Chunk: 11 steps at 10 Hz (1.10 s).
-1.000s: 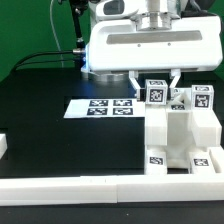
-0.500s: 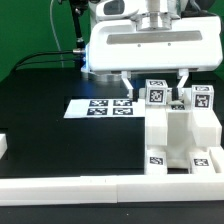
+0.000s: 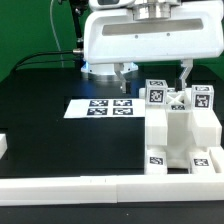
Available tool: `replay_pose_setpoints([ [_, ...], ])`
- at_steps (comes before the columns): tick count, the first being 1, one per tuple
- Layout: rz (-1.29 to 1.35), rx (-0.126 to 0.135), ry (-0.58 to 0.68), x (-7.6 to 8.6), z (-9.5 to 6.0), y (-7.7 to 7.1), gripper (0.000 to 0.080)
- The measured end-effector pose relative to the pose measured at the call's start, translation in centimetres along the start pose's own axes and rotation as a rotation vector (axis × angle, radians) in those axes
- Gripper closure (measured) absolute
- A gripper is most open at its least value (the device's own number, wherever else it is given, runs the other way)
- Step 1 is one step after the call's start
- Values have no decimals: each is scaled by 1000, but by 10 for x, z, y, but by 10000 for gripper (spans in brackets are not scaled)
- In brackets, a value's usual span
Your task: Assemble chair
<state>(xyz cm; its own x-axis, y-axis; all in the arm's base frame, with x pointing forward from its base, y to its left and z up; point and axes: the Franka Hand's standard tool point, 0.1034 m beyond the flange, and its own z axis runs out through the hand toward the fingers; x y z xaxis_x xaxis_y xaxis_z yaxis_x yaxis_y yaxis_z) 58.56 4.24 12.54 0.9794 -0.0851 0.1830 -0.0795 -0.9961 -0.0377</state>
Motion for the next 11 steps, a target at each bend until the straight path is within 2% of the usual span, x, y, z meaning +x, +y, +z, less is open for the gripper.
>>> replay_pose_setpoints([
  [1, 6, -2, -39, 2, 2, 1, 150],
  [2, 15, -1, -146, -5, 6, -1, 150],
  [3, 17, -1, -204, -2, 7, -4, 150],
  [5, 27, -4, -203, -1, 9, -4, 150],
  [7, 49, -5, -203, -1, 10, -4, 402],
  [8, 110, -11, -203, -1, 10, -4, 402],
  [9, 171, -17, -203, -1, 10, -4, 535],
  [11, 278, -28, -202, -1, 10, -4, 535],
])
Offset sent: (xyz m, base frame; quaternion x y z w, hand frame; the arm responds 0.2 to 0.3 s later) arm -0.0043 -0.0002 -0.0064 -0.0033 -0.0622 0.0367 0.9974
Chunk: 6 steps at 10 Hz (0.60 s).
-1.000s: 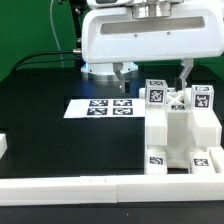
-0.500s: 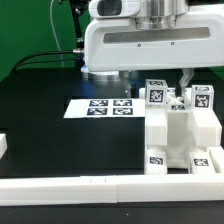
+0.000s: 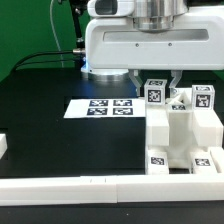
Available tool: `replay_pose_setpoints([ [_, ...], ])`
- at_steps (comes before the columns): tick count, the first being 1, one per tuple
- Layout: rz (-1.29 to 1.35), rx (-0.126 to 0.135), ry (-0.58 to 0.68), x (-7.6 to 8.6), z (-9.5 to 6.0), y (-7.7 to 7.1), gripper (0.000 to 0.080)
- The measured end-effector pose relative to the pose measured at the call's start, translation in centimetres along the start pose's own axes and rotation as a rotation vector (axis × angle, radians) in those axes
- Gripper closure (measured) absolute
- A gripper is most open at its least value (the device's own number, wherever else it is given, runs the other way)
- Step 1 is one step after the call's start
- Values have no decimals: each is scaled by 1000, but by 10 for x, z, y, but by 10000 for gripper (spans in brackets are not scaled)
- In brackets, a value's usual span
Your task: Assemble chair
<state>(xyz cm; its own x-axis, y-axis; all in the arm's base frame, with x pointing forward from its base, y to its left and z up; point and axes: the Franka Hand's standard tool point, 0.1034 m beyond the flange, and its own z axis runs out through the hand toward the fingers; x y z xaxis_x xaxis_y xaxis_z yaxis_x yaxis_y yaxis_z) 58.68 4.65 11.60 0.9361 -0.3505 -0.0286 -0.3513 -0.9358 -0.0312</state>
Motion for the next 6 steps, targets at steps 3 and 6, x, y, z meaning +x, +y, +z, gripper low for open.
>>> replay_pose_setpoints([
  [3, 237, 1, 0, 0, 0, 0, 535],
  [6, 695, 16, 9, 1, 0, 0, 535],
])
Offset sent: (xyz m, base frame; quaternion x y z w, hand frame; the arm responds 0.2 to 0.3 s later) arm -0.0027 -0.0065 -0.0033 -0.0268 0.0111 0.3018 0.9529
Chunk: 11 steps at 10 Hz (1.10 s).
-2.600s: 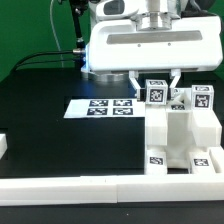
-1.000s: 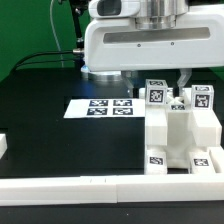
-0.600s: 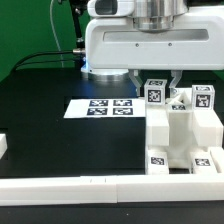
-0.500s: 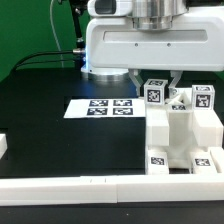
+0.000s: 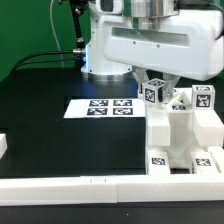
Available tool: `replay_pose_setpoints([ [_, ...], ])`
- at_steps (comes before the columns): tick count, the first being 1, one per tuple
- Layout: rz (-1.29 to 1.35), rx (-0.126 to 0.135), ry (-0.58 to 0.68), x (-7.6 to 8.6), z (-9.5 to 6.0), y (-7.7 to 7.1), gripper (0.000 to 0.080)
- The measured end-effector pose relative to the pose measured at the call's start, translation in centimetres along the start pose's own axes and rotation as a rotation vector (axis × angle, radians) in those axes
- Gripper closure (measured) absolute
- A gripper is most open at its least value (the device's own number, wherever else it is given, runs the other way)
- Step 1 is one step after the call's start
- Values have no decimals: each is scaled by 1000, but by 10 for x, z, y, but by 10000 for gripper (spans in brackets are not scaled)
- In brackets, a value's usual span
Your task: Assemble chair
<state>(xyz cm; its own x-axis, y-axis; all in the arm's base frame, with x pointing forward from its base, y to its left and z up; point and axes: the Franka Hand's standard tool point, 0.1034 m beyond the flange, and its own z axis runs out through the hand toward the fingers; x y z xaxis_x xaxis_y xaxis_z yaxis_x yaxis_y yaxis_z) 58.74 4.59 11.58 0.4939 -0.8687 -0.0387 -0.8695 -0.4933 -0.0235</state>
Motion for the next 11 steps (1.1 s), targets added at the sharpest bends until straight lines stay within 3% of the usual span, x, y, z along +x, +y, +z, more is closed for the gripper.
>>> replay_pose_setpoints([
  [2, 338, 32, 24, 1, 0, -3, 535],
  [5, 283, 29, 25, 0, 0, -3, 512],
  [6, 136, 20, 28, -2, -1, -4, 339],
  [7, -54, 16, 31, -4, -1, -5, 339],
  [8, -184, 9, 31, -7, 0, -6, 190],
  [11, -374, -4, 34, -9, 1, -5, 152],
])
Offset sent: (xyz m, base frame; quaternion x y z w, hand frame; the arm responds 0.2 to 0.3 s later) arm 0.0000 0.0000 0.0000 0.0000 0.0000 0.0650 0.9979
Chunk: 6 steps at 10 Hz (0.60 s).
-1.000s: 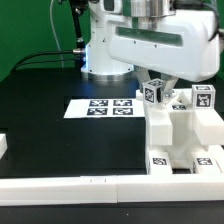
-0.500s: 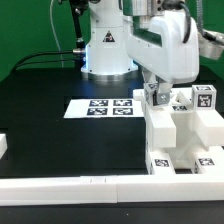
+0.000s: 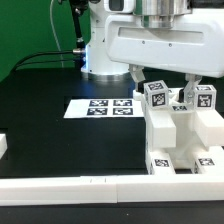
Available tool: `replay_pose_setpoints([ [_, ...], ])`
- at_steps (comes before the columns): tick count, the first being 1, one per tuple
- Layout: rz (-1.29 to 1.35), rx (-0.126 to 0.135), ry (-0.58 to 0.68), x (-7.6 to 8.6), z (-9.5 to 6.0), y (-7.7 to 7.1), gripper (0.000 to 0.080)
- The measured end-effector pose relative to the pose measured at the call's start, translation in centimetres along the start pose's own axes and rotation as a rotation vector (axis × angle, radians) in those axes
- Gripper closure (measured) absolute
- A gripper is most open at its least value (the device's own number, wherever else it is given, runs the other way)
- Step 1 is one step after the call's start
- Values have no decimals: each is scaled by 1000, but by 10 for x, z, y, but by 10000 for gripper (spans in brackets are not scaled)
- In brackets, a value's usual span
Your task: Assemble chair
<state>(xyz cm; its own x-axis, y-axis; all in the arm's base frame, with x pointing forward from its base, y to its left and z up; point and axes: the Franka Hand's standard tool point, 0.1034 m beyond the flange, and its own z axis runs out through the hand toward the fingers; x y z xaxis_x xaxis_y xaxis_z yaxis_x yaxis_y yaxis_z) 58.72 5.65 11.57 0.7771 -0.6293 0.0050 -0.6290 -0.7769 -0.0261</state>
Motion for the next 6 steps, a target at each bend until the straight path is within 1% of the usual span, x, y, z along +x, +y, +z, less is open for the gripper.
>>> replay_pose_setpoints([
  [1, -121, -8, 2, 0, -1, 0, 152],
  [2, -340, -16, 9, 3, -4, -1, 151],
  [3, -410, -12, 9, 4, -4, -1, 151],
  [4, -382, -13, 8, 4, -3, -1, 151],
  [5, -363, -13, 8, 3, -3, -1, 288],
  [6, -367, -13, 8, 4, -3, -1, 288],
])
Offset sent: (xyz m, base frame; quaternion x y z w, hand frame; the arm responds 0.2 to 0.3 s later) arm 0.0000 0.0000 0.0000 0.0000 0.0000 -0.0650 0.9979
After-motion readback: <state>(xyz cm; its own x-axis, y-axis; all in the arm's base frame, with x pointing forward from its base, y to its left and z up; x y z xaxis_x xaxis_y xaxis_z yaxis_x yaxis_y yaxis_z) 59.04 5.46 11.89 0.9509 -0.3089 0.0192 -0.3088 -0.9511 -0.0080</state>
